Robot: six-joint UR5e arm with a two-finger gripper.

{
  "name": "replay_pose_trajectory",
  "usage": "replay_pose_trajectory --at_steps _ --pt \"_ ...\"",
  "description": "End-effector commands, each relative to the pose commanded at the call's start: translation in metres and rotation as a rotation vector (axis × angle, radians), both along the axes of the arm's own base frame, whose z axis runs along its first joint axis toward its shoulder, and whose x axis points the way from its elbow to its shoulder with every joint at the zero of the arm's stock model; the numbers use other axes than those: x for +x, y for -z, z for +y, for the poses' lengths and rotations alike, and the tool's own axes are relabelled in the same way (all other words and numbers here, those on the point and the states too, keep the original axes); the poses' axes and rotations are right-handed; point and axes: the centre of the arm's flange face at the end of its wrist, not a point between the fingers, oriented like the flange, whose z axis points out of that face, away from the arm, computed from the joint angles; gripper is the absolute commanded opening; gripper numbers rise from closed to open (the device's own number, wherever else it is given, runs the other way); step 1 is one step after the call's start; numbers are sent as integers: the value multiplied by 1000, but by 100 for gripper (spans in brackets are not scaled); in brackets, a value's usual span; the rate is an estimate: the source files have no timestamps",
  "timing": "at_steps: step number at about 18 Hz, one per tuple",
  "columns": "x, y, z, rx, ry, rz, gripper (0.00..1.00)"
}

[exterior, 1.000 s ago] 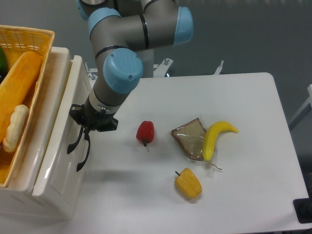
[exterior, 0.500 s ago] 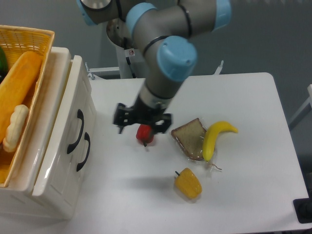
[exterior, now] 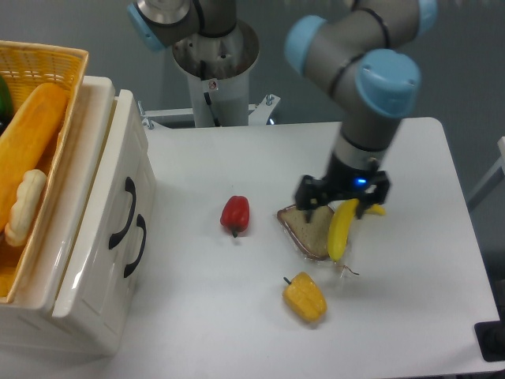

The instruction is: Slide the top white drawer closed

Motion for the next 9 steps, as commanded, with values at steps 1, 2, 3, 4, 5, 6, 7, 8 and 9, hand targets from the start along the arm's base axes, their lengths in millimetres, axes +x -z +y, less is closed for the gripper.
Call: replay_pose_trajectory --at_steps 1,2,3,4,5,6,7,8,9 --pt "-11 11 -4 -25 60 4 100" --pt "-21 17 -7 -55 132 16 100" --pt "-28 19 -16 -75 190 23 100" --pt "-34 19 -23 -78 239 26 100" --pt "-39 19 -31 -78 283 32 100" --pt "-44 20 -39 -79 329 32 100" --pt "-49 22 -48 -81 378 31 100" --pt "-54 26 -57 -82 432 26 100" --pt "-59 28 -66 -83 488 23 100"
